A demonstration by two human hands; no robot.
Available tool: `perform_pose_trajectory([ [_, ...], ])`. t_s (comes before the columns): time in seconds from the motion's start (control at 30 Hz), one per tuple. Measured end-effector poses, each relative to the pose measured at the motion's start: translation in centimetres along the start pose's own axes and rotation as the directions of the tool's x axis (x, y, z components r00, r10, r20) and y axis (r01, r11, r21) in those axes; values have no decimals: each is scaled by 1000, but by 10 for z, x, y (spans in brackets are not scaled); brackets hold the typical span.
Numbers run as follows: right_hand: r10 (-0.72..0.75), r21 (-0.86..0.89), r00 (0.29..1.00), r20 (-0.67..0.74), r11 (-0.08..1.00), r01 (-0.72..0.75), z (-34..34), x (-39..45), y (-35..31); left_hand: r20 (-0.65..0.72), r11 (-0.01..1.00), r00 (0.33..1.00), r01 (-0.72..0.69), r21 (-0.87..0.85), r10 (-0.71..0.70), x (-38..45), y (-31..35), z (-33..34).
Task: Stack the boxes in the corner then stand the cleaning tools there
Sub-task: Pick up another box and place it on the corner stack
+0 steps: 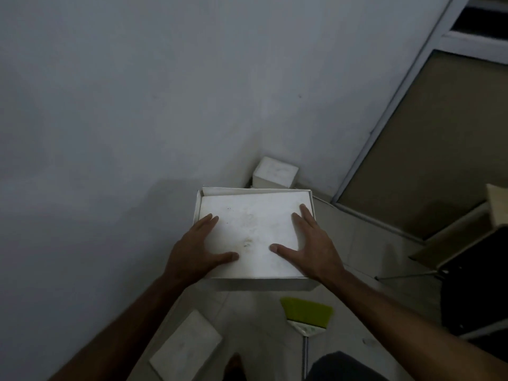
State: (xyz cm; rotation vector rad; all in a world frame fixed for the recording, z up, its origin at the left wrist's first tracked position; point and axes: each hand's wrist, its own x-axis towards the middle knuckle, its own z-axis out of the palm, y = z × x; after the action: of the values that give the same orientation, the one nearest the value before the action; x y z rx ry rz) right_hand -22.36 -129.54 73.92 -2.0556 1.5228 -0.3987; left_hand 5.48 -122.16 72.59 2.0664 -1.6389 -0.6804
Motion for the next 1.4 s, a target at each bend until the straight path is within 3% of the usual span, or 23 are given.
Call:
perform_pose_trajectory([
  [0.33,135,23,984,-112,991,-134,-27,115,39,89,989,986,-145,0,144,168,43,0],
  [0.77,253,95,962,-100,965,-244,-13,307,146,205,987,967,-159,35,149,401,51,81],
  [1.07,331,125,941,-75,939,-320,49,408,195,296,986,947,-155,69,128,520,11,136],
  [1.4,406,153,907,-108,909,-389,196,494,264,348,974,920,-216,63,181,629,-105,240],
])
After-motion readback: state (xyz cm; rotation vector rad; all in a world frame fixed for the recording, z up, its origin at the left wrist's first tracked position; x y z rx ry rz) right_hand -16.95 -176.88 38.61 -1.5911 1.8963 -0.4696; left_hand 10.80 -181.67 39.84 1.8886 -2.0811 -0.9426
